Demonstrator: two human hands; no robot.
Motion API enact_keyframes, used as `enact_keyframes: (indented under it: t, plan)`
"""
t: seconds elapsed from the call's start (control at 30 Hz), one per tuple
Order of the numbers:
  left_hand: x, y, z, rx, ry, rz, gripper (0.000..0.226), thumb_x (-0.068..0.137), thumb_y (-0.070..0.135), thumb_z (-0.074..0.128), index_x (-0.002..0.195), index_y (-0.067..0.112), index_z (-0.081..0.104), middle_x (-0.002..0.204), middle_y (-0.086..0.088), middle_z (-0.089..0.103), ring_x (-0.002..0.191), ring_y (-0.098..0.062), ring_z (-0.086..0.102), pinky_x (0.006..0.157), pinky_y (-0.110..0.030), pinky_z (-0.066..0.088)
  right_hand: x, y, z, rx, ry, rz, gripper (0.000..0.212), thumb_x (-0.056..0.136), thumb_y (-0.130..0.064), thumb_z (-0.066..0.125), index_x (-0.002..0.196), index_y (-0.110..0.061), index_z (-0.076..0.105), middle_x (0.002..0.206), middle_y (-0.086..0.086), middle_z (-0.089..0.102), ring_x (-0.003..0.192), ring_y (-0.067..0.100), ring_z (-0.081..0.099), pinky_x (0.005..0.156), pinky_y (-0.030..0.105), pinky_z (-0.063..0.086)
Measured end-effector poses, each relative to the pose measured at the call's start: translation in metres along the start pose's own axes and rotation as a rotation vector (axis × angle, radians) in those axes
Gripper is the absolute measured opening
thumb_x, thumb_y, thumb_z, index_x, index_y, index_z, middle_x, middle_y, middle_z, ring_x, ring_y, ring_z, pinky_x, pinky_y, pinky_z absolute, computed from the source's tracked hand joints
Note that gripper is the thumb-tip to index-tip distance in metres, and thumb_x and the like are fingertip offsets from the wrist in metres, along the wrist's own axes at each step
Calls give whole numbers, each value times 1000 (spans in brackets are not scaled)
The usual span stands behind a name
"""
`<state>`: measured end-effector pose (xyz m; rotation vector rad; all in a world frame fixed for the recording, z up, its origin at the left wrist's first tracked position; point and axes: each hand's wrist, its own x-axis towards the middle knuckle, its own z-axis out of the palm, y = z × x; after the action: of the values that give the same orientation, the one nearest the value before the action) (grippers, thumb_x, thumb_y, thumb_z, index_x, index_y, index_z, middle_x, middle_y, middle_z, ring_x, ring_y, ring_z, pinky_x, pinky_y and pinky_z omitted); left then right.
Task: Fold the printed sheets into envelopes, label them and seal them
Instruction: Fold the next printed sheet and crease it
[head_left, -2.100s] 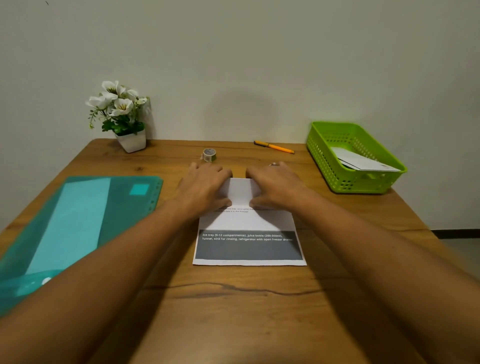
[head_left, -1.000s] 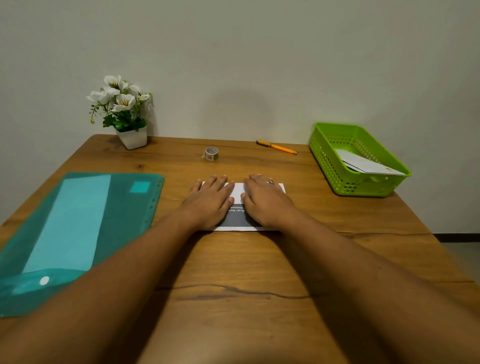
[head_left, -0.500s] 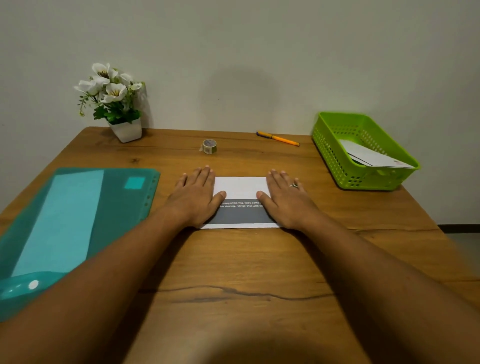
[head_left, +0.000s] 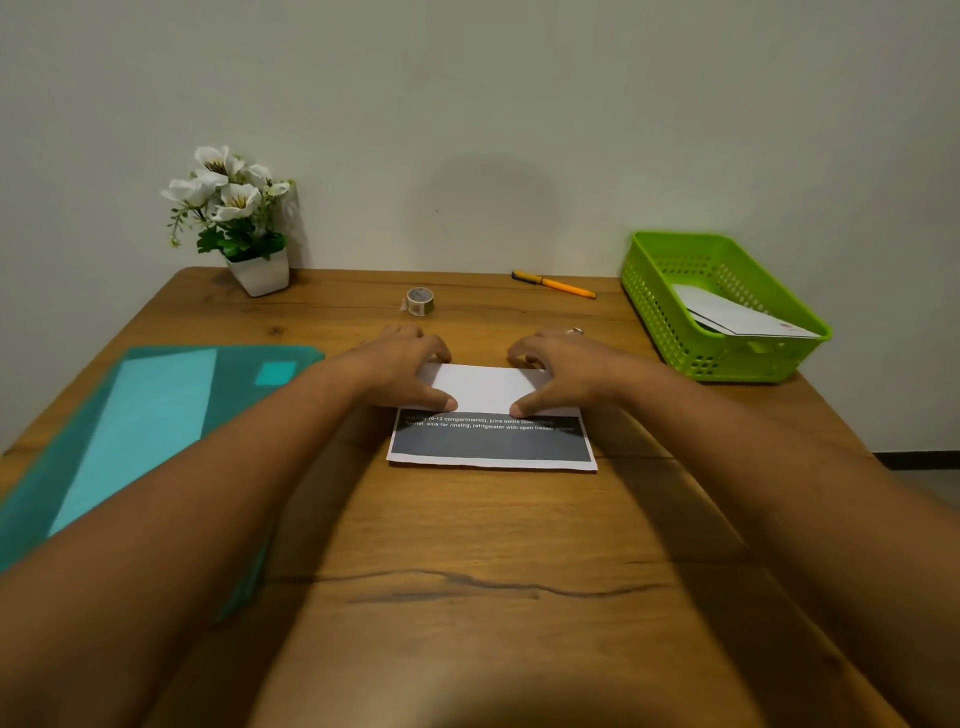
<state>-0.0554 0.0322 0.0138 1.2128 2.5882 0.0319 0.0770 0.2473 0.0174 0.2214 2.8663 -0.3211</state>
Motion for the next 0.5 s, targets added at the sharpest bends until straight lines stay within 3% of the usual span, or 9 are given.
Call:
enact_keyframes:
  t: [0.1, 0.2, 0.3, 0.4, 0.5]
  plan:
    - [-1, 1, -1, -42, 52, 11, 69, 79, 60, 79, 136, 33, 51, 135, 0, 46, 129, -20, 39, 106, -45, 44, 3, -5, -1, 39, 19, -6, 89, 73, -59, 86, 147, -26, 48, 143, 0, 53, 130, 24, 50, 105, 47, 47]
    - [-9, 8, 2, -26, 229, 42, 67, 73, 60, 83, 126, 33, 52, 130, 4, 50, 121, -18, 44, 102, -45, 45, 2, -9, -3, -34, 130, -18, 85, 69, -60, 87, 140, -27, 53, 138, 0, 57, 127, 23, 51, 101, 41, 44]
    - [-15, 18, 2, 22, 418, 74, 56, 78, 55, 80, 119, 31, 52, 124, 5, 57, 116, -17, 50, 102, -42, 44, -2, -19, -10, -103, 264, -50, 57, 79, -48, 83, 126, -26, 59, 124, -1, 60, 118, 23, 54, 86, 34, 35]
    - [-21, 25, -1, 30, 561, 82, 30, 89, 45, 72, 108, 31, 53, 110, 8, 59, 107, -15, 53, 100, -39, 42, -9, -34, -16, -141, 359, -77, 24, 95, -32, 69, 117, -25, 63, 116, -1, 61, 113, 22, 55, 82, 32, 35]
    - [-29, 29, 5, 10, 599, 87, 15, 95, 34, 65, 105, 31, 55, 106, 9, 60, 103, -13, 55, 101, -37, 40, -20, -42, -9, -188, 420, -79, 17, 100, -27, 62, 116, -25, 64, 114, 1, 59, 109, 22, 55, 82, 33, 40]
